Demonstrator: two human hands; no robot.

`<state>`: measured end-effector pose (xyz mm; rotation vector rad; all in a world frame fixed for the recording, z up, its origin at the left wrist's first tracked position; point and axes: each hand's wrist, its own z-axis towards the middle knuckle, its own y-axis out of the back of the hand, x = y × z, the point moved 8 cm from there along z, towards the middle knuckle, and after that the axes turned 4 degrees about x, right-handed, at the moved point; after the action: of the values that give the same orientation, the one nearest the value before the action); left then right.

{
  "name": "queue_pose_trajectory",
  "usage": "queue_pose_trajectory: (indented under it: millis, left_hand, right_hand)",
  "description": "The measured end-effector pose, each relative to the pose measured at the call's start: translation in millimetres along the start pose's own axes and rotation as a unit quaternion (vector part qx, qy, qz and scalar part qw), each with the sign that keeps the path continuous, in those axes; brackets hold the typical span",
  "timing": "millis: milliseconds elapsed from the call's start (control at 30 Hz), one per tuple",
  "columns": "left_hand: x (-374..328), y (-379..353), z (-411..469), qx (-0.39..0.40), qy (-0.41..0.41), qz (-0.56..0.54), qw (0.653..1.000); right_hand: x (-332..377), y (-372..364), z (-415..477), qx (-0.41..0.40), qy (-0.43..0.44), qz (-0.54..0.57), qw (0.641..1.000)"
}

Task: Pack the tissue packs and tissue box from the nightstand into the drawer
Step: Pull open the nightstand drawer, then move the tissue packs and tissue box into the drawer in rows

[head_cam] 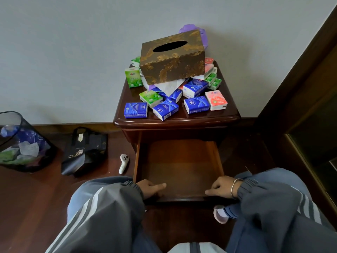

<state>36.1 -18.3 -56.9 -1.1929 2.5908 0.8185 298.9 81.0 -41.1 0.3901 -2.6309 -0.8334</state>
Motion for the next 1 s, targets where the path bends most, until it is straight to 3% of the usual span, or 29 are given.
queue_pose_trajectory:
  millis: [233, 500, 567, 667, 767, 833, 900, 1000]
  left_hand:
    - [0, -17, -5, 0.056, -0.004, 0.051, 0.997]
    - [-2, -9, -8, 0.012, 0.007, 0.029, 0.999]
    - [-9, 8, -14, -0.051, -0.020, 0.039, 0.998]
    - [-30, 62, -39, -0.212, -0.108, 0.034, 0.971]
    - [-53, 129, -84, -0.398, -0.222, -0.005, 0.890]
    - [-66, 167, -114, -0.492, -0.277, -0.018, 0.825]
    - [-74, 196, -130, -0.550, -0.292, -0.026, 0.782]
    - [-76, 224, -122, -0.552, -0.261, -0.055, 0.790]
  right_hand:
    - [2, -11, -8, 0.072, -0.032, -0.017, 0.997]
    - [3, -10, -5, 0.056, -0.025, 0.003, 0.998]
    - [5, 3, -7, 0.019, -0.011, -0.001, 1.000]
    - [20, 41, -20, -0.053, 0.037, -0.004, 0.998]
    - [51, 100, -47, -0.175, 0.101, 0.034, 0.979]
    - [77, 143, -68, -0.288, 0.151, 0.065, 0.944]
    - [108, 177, -84, -0.392, 0.194, 0.027, 0.899]
    - [147, 209, -81, -0.451, 0.198, -0.060, 0.868]
